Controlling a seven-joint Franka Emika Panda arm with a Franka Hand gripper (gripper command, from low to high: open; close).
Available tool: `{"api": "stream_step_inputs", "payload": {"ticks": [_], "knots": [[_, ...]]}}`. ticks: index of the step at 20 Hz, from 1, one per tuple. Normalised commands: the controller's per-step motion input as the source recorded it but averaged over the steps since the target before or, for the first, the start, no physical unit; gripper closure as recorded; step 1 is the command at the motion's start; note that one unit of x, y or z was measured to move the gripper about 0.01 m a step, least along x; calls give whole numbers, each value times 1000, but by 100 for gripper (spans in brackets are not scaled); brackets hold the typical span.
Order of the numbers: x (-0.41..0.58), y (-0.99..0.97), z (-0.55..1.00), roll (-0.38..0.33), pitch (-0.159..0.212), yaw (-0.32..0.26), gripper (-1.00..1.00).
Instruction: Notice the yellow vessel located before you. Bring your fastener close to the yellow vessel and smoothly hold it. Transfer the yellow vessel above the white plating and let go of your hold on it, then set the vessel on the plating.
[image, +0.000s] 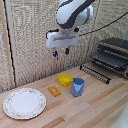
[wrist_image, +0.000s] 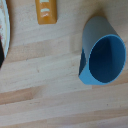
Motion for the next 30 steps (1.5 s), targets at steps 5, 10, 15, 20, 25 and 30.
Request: {"api": "stream_step_inputs", "payload": {"ticks": [5,10,15,20,25,30], "knots": [[198,-418,-178,39,42,-116,-100],[243,-617,-214,63,58,-135,-100],[186,-563,-193,36,44,-111,-100],[141,-436,-262,6,18,-72,-100],[169,-218,-438,-19,6,-79,-100],[299,-10,-456,-26,34,-124,-100]]}}
